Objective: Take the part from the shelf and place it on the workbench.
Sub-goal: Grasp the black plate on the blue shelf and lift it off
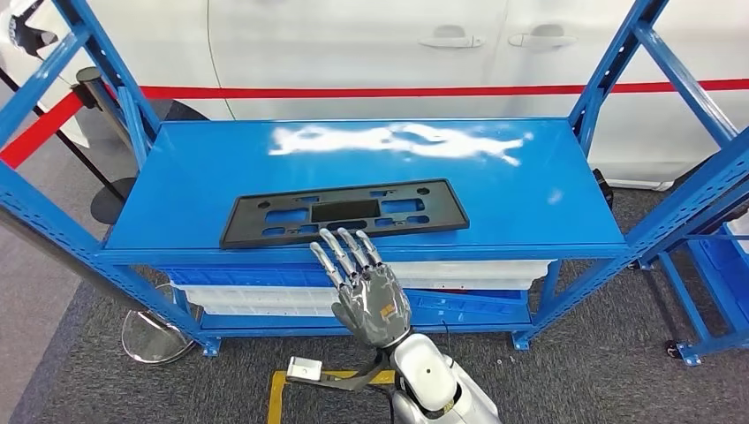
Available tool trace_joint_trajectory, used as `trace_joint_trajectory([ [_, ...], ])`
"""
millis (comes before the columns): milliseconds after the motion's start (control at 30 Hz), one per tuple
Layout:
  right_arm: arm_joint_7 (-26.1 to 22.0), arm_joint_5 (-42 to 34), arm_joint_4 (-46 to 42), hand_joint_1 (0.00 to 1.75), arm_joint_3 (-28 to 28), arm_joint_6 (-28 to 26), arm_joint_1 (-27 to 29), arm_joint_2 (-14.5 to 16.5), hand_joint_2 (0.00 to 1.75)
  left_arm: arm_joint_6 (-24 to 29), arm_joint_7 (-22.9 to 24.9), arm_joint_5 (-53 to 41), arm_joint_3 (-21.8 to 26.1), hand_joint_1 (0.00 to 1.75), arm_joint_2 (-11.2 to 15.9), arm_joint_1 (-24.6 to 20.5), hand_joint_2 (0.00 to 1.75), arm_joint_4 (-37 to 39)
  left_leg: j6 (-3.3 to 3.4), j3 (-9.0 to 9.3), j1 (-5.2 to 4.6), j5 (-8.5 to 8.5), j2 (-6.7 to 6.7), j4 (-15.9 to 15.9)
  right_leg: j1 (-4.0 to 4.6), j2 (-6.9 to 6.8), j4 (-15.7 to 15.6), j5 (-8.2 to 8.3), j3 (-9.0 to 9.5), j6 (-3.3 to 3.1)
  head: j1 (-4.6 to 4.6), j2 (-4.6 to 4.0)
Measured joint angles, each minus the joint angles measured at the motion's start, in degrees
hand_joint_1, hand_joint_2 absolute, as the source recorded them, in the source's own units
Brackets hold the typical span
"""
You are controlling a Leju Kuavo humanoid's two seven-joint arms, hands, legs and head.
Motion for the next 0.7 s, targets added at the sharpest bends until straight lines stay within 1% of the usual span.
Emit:
trace_joint_trajectory([
  [33, 0.26, -0.10, 0.04, 0.00, -0.43, -0.04, -0.02, 0.05, 1.75, -0.02, 0.02, -0.01, 0.02, 0.00, 0.01, 0.00, 0.00, 0.00, -0.20, 0.01, -0.02, 0.12, 0.12, 1.29, -0.20, -0.03, -0.36, -0.11, 0.92, -0.31, -0.06, 0.00],
  [67, 0.46, -0.18, 0.08, 0.00, -0.97, -0.09, -0.08, 0.11, 1.75, -0.01, 0.06, -0.03, 0.07, 0.00, 0.01, -0.06, 0.00, 0.00, -0.42, -0.95, 0.00, -0.01, 0.22, 3.51, -0.37, -0.12, -0.59, -0.48, 1.90, -0.61, -0.27, 0.00],
  [100, 0.56, -0.23, 0.14, 0.00, -1.60, -0.12, -0.11, 0.15, 1.75, 0.05, 0.14, -0.05, 0.10, 0.00, 0.02, -0.11, 0.00, 0.00, -0.66, -2.81, 0.09, -0.59, 0.34, 6.75, -0.46, -0.21, -0.78, -0.93, 2.72, -0.84, -0.43, 0.01],
  [133, 0.57, -0.27, 0.23, 0.00, -2.24, -0.10, -0.13, 0.16, 1.75, 0.11, 0.24, -0.09, 0.13, 0.00, 0.02, -0.14, 0.00, 0.00, -0.97, -5.28, 0.16, -1.65, 0.41, 10.41, -0.45, -0.28, -0.83, -1.46, 3.38, -1.03, -0.63, 0.01],
  [167, 0.55, -0.30, 0.36, 0.00, -2.83, -0.02, -0.10, 0.16, 1.75, 0.16, 0.37, -0.14, 0.16, 0.00, 0.01, -0.09, 0.00, 0.00, -1.28, -7.92, 0.24, -3.36, 0.42, 13.62, -0.45, -0.28, -0.84, -1.98, 3.98, -1.11, -0.78, 0.01],
  [200, 0.47, -0.24, 0.55, 0.00, -3.32, 0.12, -0.03, 0.16, 1.75, 0.19, 0.48, -0.20, 0.18, 0.00, 0.01, 0.02, 0.00, 0.00, -1.52, -10.07, 0.31, -5.11, 0.44, 15.49, -0.46, -0.17, -0.83, -2.49, 4.63, -1.09, -0.76, 0.01],
  [233, 0.35, -0.13, 0.80, 0.00, -3.68, 0.34, 0.04, 0.17, 1.75, 0.22, 0.55, -0.32, 0.21, 0.00, 0.00, 0.15, 0.00, 0.00, -1.65, -11.47, 0.36, -6.27, 0.46, 15.76, -0.49, -0.03, -0.82, -3.05, 5.40, -1.04, -0.80, 0.01],
  [267, 0.24, 0.11, 1.18, 0.00, -3.94, 0.55, 0.07, 0.18, 1.75, 0.28, 0.60, -0.44, 0.24, 0.00, 0.00, 0.25, 0.00, 0.00, -1.66, -12.15, 0.39, -6.07, 0.48, 14.28, -0.51, 0.12, -0.81, -3.68, 6.31, -0.93, -0.81, 0.00],
  [300, 0.14, 0.47, 1.67, 0.00, -4.10, 0.75, 0.08, 0.21, 1.75, 0.42, 0.60, -0.58, 0.26, 0.00, 0.01, 0.31, 0.00, 0.00, -1.56, -12.27, 0.39, -3.94, 0.50, 11.41, -0.52, 0.22, -0.81, -4.41, 7.26, -0.78, -0.82, -0.01],
  [367, 0.09, 1.37, 3.07, 0.00, -4.21, 1.05, 0.07, 0.32, 1.75, 0.82, 0.58, -0.92, 0.29, 0.00, 0.02, 0.41, 0.00, 0.00, -0.99, -12.29, 0.27, 3.83, 0.64, 4.95, -0.41, 0.32, -0.62, -5.91, 8.76, -0.34, -0.85, -0.01],
  [400, 0.10, 1.80, 3.80, 0.00, -4.21, 1.16, 0.07, 0.40, 1.75, 1.01, 0.57, -1.07, 0.29, 0.00, 0.02, 0.40, 0.00, 0.00, -0.61, -12.27, 0.14, 6.86, 0.67, 3.14, -0.31, 0.37, -0.49, -6.61, 9.12, -0.02, -0.87, -0.01],
  [433, 0.11, 2.15, 4.47, 0.00, -4.20, 1.24, 0.03, 0.48, 1.75, 1.13, 0.57, -1.19, 0.29, 0.00, 0.02, 0.37, 0.00, 0.00, -0.21, -12.32, -0.03, 8.48, 0.66, 2.45, -0.24, 0.41, -0.43, -7.15, 9.30, 0.34, -0.88, -0.01],
  [467, 0.20, 2.49, 5.03, 0.00, -4.12, 1.43, -0.12, 0.58, 1.75, 1.20, 0.55, -1.26, 0.30, 0.00, 0.02, 0.28, 0.00, 0.00, 0.13, -12.24, -0.18, 8.37, 0.59, 2.54, -0.18, 0.44, -0.51, -7.55, 9.45, 0.71, -0.91, 0.00],
  [533, 0.58, 2.87, 5.79, 0.00, -3.68, 2.32, -0.81, 0.77, 1.75, 1.23, 0.46, -1.33, 0.29, 0.00, 0.01, 0.06, 0.00, 0.00, 0.76, -11.81, 0.01, 8.32, 0.49, 2.10, -0.25, 0.33, -0.47, -8.34, 9.66, 1.38, -0.90, 0.00],
  [567, 0.90, 2.97, 6.15, 0.00, -3.31, 2.98, -1.31, 0.83, 1.75, 1.21, 0.39, -1.37, 0.28, 0.00, 0.01, -0.07, 0.00, 0.00, 1.07, -11.57, 0.17, 8.29, 0.49, 1.75, -0.29, 0.28, 0.62, -9.14, 9.23, 1.67, -0.81, 0.00],
  [600, 1.30, 2.99, 6.50, 0.00, -2.87, 3.67, -1.75, 0.85, 1.75, 1.17, 0.33, -1.40, 0.28, 0.00, -0.01, -0.22, 0.00, 0.00, 1.35, -11.32, 0.32, 8.23, 0.49, 1.44, -0.40, 0.23, 3.02, -10.45, 8.05, 1.96, -0.69, 0.00],
  [633, 1.74, 2.99, 6.87, 0.00, -2.42, 4.22, -2.07, 0.84, 1.75, 1.12, 0.29, -1.41, 0.28, 0.00, 0.00, -0.36, 0.00, 0.00, 1.57, -11.15, 0.31, 8.07, 0.48, 1.34, -0.53, 0.20, 6.56, -12.03, 6.06, 2.21, -0.58, 0.01],
  [667, 2.19, 2.99, 7.22, 0.00, -1.97, 4.70, -2.29, 0.83, 1.75, 1.09, 0.25, -1.41, 0.28, 0.00, 0.01, -0.44, 0.00, 0.00, 1.72, -11.03, 0.31, 7.90, 0.47, 1.32, -0.65, 0.20, 10.55, -13.48, 3.57, 2.44, -0.49, 0.01],
  [700, 2.61, 2.99, 7.62, 0.00, -1.49, 5.12, -2.38, 0.79, 1.75, 1.06, 0.23, -1.41, 0.28, 0.00, 0.03, -0.50, 0.00, 0.00, 1.77, -10.88, 0.31, 7.69, 0.45, 1.32, -0.78, 0.20, 13.82, -14.20, 1.26, 2.62, -0.49, 0.00],
])
